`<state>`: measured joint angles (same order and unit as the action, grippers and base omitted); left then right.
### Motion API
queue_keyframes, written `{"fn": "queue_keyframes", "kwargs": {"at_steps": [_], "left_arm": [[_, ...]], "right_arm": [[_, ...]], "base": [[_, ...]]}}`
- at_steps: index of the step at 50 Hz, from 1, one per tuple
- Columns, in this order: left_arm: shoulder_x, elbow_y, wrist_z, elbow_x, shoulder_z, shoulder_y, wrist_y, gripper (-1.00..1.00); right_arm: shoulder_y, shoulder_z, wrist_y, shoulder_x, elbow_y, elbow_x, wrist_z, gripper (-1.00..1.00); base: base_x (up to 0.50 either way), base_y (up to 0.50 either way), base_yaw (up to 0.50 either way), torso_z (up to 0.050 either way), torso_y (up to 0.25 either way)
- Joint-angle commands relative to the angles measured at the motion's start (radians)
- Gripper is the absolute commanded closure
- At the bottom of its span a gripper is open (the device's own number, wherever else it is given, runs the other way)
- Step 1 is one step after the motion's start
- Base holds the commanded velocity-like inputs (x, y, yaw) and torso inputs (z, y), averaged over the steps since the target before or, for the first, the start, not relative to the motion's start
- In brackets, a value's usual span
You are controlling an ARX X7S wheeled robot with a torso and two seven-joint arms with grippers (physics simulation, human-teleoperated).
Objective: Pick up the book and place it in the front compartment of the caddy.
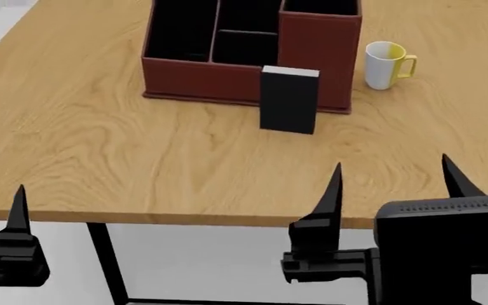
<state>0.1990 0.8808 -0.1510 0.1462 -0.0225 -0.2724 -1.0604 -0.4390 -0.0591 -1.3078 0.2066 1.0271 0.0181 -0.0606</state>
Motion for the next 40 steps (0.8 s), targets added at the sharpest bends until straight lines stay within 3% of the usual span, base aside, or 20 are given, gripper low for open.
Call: {"fn": "queue_keyframes", "kwargs": {"at_steps": [1,5,40], "left_arm": [[0.003,0.003,-0.005,0.006,0.000,-0.001,-0.002,-1.00],[0.005,0.004,-0.008,0.008,0.001,-0.002,-0.003,-1.00],[0.014,0.013,-0.026,0.027,0.004,-0.002,-0.005,-1.00]], "right_arm": [[-0.001,-0.022,-0.001,0.013,-0.002,-0.001,-0.016,-1.00],[0.002,0.066,0.009,-0.034,-0.002,0.033,0.020,-1.00],[0.004,0.061,0.009,-0.008,-0.003,0.046,-0.011,-1.00]], "base": [[0.50,0.28,0.00,0.000,0.000],[0.50,0.25,0.00,0.000,0.003],[0.50,0.00,0.00,0.000,0.001]]}}
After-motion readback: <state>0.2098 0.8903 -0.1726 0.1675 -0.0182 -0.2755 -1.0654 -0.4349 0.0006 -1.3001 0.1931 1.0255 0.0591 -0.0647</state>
